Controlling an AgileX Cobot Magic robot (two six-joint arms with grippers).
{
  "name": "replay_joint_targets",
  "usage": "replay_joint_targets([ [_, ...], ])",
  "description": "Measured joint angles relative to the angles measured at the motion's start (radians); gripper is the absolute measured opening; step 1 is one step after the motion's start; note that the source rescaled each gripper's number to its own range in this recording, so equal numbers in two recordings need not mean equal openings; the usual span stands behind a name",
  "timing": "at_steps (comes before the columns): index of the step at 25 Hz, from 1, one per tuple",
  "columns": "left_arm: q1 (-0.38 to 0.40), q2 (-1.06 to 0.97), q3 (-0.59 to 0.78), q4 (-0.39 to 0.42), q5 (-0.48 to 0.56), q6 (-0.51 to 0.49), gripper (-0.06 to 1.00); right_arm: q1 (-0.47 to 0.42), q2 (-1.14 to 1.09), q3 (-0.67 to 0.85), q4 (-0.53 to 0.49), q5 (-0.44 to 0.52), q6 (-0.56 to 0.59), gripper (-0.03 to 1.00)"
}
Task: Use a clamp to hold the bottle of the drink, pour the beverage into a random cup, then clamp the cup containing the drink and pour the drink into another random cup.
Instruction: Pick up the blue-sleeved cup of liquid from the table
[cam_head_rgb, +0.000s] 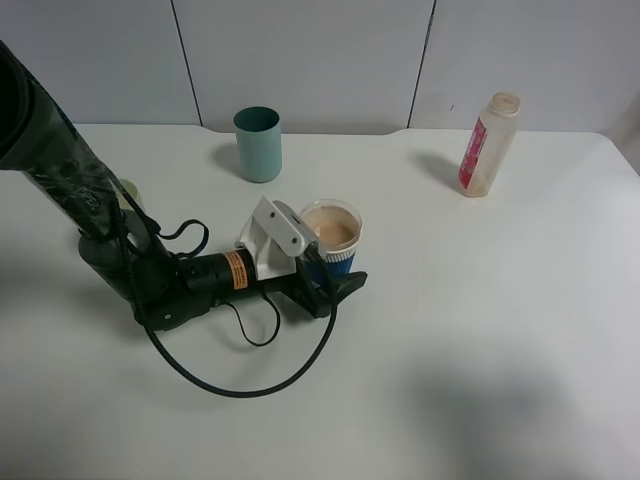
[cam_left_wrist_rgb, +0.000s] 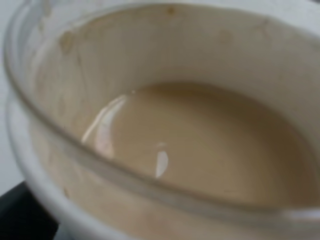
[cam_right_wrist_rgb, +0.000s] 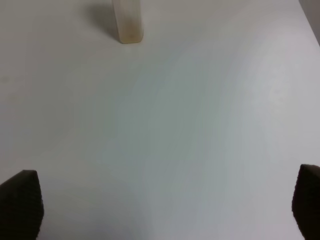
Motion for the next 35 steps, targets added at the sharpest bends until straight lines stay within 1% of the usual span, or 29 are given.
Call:
replay_joint_targets([
  [6, 0.0, 0.0, -0.023, 0.001, 0.0, -0.011, 1.0, 0.0, 0.0, 0.0, 0.0, 0.0, 0.0, 1.0],
  [11, -0.02, 0.017, -0.036, -0.002, 0.0, -0.015, 1.0, 0.0, 0.0, 0.0, 0.0, 0.0, 0.0, 1.0],
  [20, -0.022, 0.022, -0.05, -0.002, 0.0, -0.015, 0.99, 0.0, 0.0, 0.0, 0.0, 0.0, 0.0, 1.0],
  [23, -0.022, 0.03, -0.072, -0.002, -0.001, -0.023, 0.9, 0.0, 0.0, 0.0, 0.0, 0.0, 0.0, 1.0],
  [27, -0.023, 0.03, -0.075, -0.002, -0.001, -0.026, 0.86, 0.0, 0.0, 0.0, 0.0, 0.0, 0.0, 1.0],
  [28, -0.023, 0.03, -0.077, -0.002, -0.001, -0.026, 0.83, 0.0, 0.0, 0.0, 0.0, 0.0, 0.0, 1.0],
  [30, -0.023, 0.03, -0.079, -0.005, -0.001, -0.026, 0.67, 0.0, 0.0, 0.0, 0.0, 0.0, 0.0, 1.0],
  [32, -0.023, 0.03, -0.08, -0.008, -0.001, -0.026, 0.33, 0.0, 0.0, 0.0, 0.0, 0.0, 0.0, 1.0],
  [33, -0.023, 0.03, -0.08, -0.009, -0.001, -0.026, 0.22, 0.0, 0.0, 0.0, 0.0, 0.0, 0.0, 1.0],
  [34, -0.023, 0.03, -0.08, -0.009, -0.001, -0.026, 0.08, 0.0, 0.0, 0.0, 0.0, 0.0, 0.0, 1.0],
  [35, -0.024, 0.03, -0.08, -0.009, -0.001, -0.026, 0.03, 0.0, 0.0, 0.0, 0.0, 0.0, 0.0, 1.0],
])
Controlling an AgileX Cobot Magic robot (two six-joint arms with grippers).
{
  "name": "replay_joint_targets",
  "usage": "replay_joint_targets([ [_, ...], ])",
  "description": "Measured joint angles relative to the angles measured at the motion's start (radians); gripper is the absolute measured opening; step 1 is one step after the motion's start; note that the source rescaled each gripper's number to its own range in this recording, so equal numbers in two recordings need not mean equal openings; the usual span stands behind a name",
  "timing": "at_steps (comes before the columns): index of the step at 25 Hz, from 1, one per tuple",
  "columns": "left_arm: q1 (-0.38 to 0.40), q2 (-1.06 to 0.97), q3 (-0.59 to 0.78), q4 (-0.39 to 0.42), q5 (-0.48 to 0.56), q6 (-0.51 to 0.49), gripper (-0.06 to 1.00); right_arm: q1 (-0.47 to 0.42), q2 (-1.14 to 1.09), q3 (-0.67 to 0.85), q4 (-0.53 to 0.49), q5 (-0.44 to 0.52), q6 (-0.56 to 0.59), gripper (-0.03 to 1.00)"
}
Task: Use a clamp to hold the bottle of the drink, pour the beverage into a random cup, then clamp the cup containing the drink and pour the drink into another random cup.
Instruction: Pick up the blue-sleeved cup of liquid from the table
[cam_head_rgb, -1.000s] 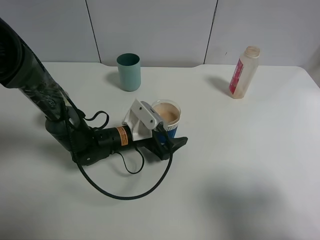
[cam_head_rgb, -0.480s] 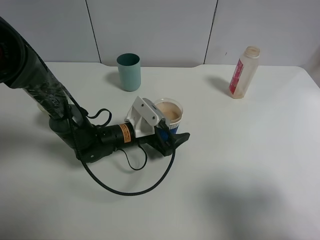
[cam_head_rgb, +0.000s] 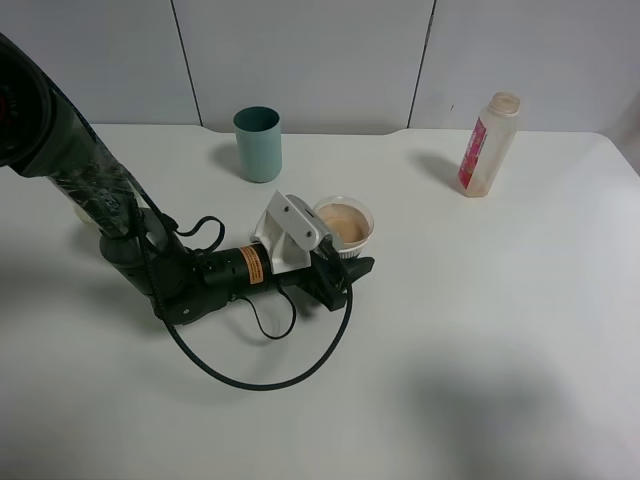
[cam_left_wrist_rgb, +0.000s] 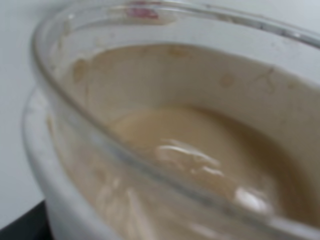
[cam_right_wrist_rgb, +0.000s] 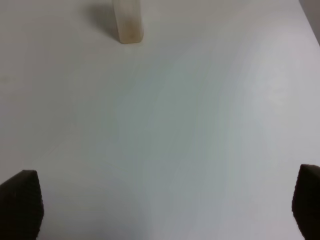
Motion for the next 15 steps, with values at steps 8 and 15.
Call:
replay_joint_targets([
  [8, -0.001, 0.0, 0.0, 0.011, 0.0, -0.008, 0.0, 0.0, 0.0, 0.0, 0.0, 0.0, 0.0, 1.0],
  [15, -0.001, -0.01, 0.0, 0.02, 0.014, -0.119, 0.0, 0.0, 0.0, 0.0, 0.0, 0.0, 0.0, 1.0],
])
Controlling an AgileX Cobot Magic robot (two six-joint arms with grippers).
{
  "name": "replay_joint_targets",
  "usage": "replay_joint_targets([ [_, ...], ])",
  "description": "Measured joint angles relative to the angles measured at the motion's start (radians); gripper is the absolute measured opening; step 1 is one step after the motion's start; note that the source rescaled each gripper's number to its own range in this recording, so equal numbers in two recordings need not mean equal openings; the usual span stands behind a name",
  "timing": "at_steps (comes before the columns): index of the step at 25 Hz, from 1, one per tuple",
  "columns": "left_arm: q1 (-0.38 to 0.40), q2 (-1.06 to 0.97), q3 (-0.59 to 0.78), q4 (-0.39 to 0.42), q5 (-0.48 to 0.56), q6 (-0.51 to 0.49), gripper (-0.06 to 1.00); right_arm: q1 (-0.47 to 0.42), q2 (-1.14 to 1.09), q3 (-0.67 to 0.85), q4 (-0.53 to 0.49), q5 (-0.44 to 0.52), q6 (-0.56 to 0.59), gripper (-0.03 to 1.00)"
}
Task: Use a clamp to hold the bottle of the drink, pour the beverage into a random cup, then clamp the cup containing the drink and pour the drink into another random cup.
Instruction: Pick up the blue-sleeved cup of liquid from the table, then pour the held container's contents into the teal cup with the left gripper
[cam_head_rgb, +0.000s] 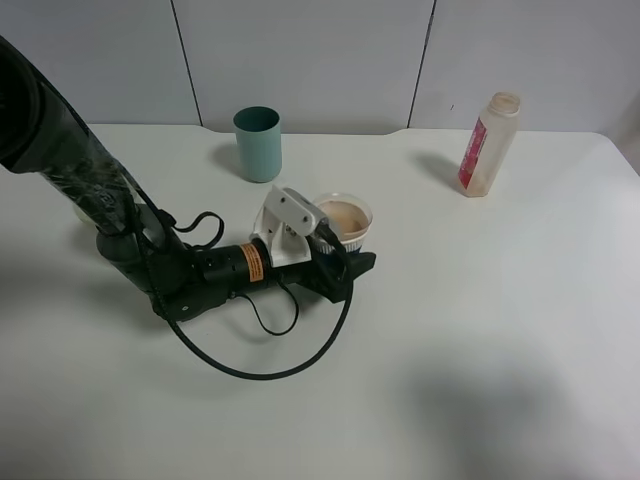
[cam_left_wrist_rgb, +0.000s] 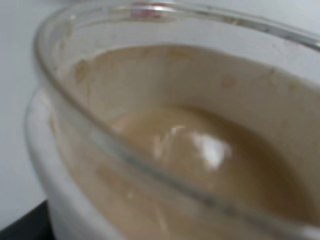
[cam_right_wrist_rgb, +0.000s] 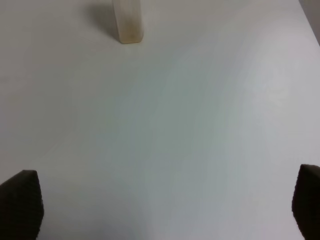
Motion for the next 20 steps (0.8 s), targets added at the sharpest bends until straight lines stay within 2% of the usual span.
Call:
replay_joint_targets([
  [2, 0.0, -0.023, 0.0, -0.007, 0.005, -0.042, 0.0, 0.0, 0.0, 0.0, 0.0, 0.0, 0.0, 1.0],
  [7, 0.004, -0.062, 0.011, -0.028, 0.005, -0.074, 0.0, 0.0, 0.0, 0.0, 0.0, 0.0, 0.0, 1.0],
  [20, 0.009, -0.212, 0.113, -0.116, 0.006, -0.082, 0.0, 0.0, 0.0, 0.0, 0.0, 0.0, 0.0, 1.0],
])
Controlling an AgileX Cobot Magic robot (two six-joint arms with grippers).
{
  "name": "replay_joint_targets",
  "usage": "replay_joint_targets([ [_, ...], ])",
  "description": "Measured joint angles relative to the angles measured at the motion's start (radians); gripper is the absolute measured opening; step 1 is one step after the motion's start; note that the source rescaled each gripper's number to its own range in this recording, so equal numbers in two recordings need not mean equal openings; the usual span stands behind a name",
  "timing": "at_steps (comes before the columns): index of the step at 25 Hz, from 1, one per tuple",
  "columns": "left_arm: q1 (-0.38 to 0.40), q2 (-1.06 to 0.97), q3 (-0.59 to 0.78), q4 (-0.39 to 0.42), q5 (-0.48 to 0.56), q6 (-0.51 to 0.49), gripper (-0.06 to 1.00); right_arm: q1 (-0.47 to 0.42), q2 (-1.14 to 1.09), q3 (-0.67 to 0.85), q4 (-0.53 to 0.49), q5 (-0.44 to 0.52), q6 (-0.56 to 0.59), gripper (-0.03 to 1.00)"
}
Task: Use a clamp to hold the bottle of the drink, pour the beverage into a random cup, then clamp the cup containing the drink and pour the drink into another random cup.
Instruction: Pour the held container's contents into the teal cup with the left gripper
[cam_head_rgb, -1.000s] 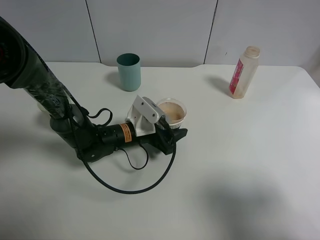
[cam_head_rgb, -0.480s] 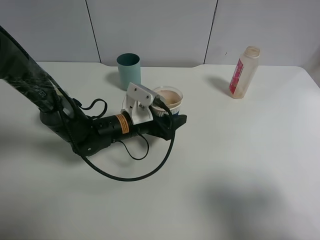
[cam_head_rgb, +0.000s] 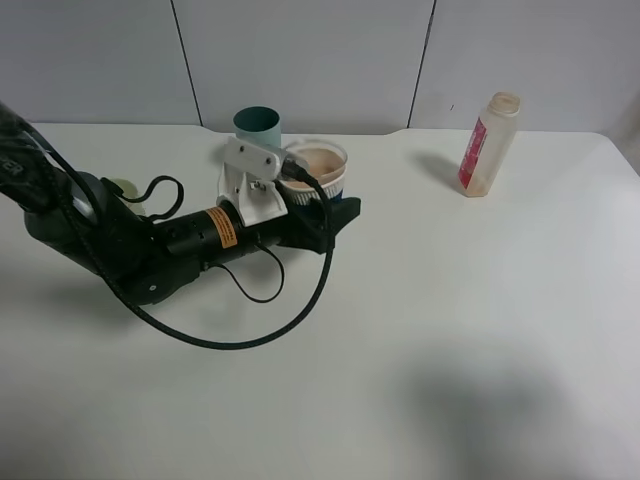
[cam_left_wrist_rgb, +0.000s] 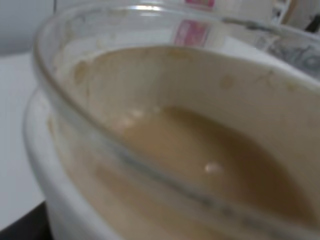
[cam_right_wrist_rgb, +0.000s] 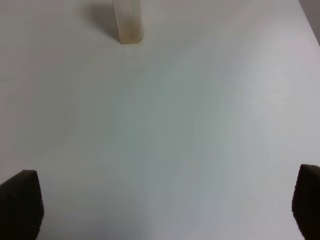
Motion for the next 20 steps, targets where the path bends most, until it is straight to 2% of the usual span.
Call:
replay_joint_targets([
  [7, 0.072, -0.111, 0.005, 0.014, 0.043, -0.014, 0.0, 0.0, 0.0, 0.0, 0.0, 0.0, 0.0, 1.0],
  [14, 0.21, -0.213, 0.006, 0.131, 0.226, -0.076, 0.0, 0.0, 0.0, 0.0, 0.0, 0.0, 0.0, 1.0],
  [20, 0.296, -0.254, 0.005, 0.18, 0.25, -0.1, 0.0, 0.0, 0.0, 0.0, 0.0, 0.0, 0.0, 1.0],
])
